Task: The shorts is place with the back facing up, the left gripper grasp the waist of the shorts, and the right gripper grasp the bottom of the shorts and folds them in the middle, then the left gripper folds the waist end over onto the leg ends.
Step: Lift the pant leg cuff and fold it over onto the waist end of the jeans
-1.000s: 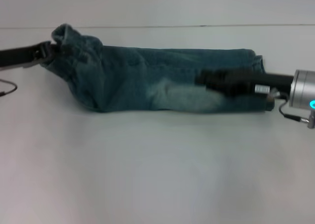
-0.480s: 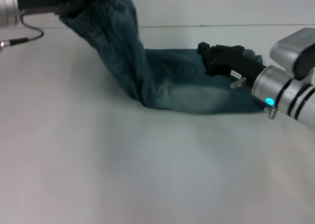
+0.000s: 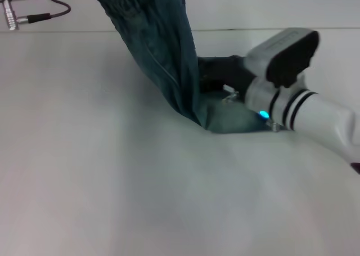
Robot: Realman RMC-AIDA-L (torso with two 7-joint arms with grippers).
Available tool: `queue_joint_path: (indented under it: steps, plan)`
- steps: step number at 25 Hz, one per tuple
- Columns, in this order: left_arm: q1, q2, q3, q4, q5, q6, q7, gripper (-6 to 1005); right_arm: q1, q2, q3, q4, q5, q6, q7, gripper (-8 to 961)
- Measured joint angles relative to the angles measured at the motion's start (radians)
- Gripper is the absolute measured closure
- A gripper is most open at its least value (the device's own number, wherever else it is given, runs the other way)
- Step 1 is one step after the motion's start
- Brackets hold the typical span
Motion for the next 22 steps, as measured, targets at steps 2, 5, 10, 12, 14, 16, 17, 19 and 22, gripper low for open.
queue_joint_path:
  steps: [2,5,10,12,14,16,17,19,22]
  plan:
    - [-0.001,0.002,0.016,0.0,-0.018,0.003,-0.002,877,0.029,0.001,0.003,0.034,-0.001,0.008,-0.022,952]
    - [-0.003,0.003,0.029,0.0,-0.032,0.008,-0.002,876,0.074,0.001,0.015,0.078,-0.018,0.016,-0.044,952]
    - [-0.003,0.006,0.032,0.0,-0.053,0.029,-0.003,876,0.12,0.001,0.122,0.122,-0.177,0.059,-0.024,951]
    - [0.001,0.009,0.032,0.0,-0.06,0.038,-0.003,876,0.132,0.001,0.196,0.138,-0.285,0.078,0.001,951]
    - [0.004,0.01,0.032,0.0,-0.06,0.04,-0.006,876,0.14,0.001,0.281,0.152,-0.401,0.101,0.027,951]
    - [0.011,0.011,0.032,0.0,-0.061,0.041,-0.01,876,0.143,0.001,0.353,0.168,-0.486,0.116,0.037,950]
    - [0.016,0.011,0.032,0.0,-0.061,0.042,-0.011,876,0.144,0.001,0.392,0.178,-0.533,0.126,0.039,950]
    - [0.027,0.011,0.032,0.0,-0.061,0.041,-0.01,879,0.141,0.0,0.453,0.19,-0.606,0.144,0.04,950]
    - [0.049,0.01,0.032,0.0,-0.061,0.035,-0.006,884,0.123,-0.004,0.512,0.192,-0.672,0.168,0.04,950]
